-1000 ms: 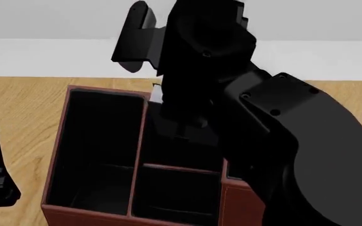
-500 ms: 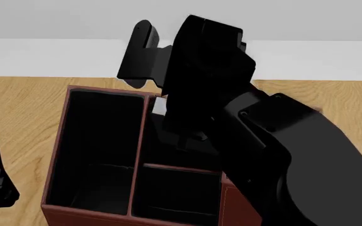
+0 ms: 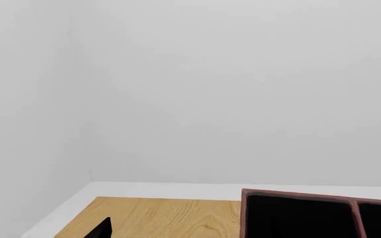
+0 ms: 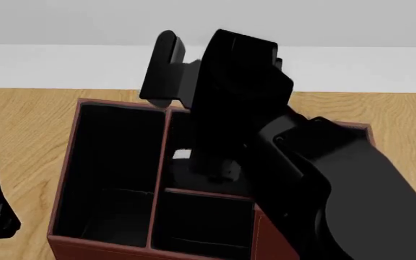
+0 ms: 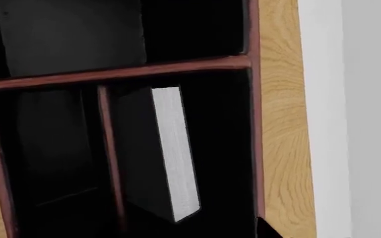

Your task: Pick up the book and place it in the front compartment of the caddy.

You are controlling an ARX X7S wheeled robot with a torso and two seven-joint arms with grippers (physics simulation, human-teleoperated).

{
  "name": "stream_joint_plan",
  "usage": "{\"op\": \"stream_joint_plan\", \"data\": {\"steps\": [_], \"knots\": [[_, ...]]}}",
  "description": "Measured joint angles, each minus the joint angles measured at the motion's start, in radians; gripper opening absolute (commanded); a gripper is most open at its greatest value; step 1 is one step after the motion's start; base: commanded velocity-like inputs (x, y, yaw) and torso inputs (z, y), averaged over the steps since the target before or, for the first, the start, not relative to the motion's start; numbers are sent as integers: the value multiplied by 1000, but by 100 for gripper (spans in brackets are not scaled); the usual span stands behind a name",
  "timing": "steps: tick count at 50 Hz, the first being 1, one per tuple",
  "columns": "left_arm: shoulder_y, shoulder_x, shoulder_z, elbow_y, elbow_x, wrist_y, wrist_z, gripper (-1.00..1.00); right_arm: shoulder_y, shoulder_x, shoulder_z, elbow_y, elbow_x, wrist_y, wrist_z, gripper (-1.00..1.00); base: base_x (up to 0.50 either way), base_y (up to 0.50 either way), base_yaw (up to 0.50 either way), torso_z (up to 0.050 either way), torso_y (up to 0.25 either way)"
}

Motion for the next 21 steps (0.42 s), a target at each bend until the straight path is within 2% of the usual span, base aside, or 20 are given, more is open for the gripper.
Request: {"op": "stream_joint_plan", "data": {"steps": [12, 21], "knots": [[1, -3, -3, 3, -7, 1, -4, 100, 40, 0, 3, 13, 18, -13, 38, 100, 0, 0, 0, 0, 0], [-1, -6, -5, 6, -14, -1, -7, 100, 113, 11, 37, -19, 108, -3, 129, 100, 0, 0, 0, 0, 0]]}}
